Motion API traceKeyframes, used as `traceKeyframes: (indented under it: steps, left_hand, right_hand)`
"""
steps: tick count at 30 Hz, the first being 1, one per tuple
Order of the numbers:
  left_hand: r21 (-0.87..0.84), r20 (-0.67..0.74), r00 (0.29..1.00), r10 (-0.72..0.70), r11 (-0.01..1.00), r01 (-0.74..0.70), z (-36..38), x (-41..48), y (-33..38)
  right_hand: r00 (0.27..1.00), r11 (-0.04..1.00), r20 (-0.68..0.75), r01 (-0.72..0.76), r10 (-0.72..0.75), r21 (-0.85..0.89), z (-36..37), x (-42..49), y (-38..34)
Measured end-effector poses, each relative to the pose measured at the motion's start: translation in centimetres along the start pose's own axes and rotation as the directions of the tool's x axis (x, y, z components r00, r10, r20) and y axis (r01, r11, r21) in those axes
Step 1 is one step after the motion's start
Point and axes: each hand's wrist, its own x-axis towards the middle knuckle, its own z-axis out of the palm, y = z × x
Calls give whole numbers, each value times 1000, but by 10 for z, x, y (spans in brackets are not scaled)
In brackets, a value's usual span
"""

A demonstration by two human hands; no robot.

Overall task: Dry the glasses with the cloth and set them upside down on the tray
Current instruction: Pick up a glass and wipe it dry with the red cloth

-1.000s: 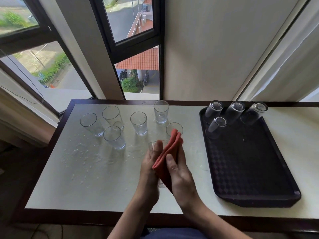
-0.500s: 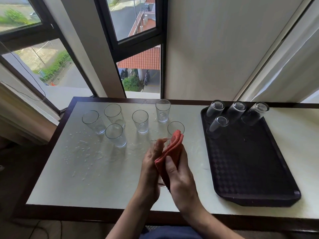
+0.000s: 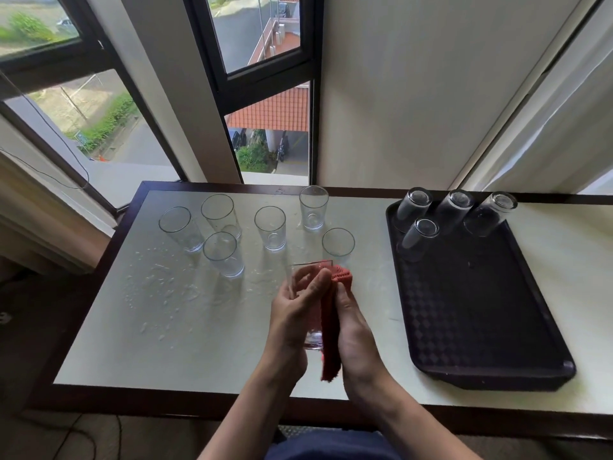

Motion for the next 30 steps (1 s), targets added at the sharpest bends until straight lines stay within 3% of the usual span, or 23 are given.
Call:
traceKeyframes:
  steps: [3,7,13,16,20,23,27,30]
  left_hand:
    - [10,-100,995,-18,1000,19,-1,1,-2]
    - [-72,-143,989,-44,997,34,-2,0,-6]
    - [44,-96,988,119,992,-115,-1,-7,-7]
    - [266,-44,960,276,930,-255,-1,-10,-19]
    - [534,52,885,463,735,-417,0,-8,-21]
    - [582,83,862,500,678,-449,-4,-3,-18]
    - [558,139,827,545,647,-520,-14,-3,-16]
    - [627,249,798,549,537,-565,-18,-5,-13]
  right_hand:
    - [987,972,-10,-159,163,174,1,3,5]
    - [917,807,66,-379,393,453,-2,16,-1]
    - [898,773,42,-400,438,492,-17,23,-11]
    - [887,738,27,-401,462,542,-23,22,-11]
    - [886,758,37,-417,463,501,-26,16,-5]
    - [897,838,-81,-371,435,400,-28,13,2]
    - [954,925,-160,-192,254,327,-41,13,-6]
    - [993,968,-60,-86,103,237,-49,-1,-27]
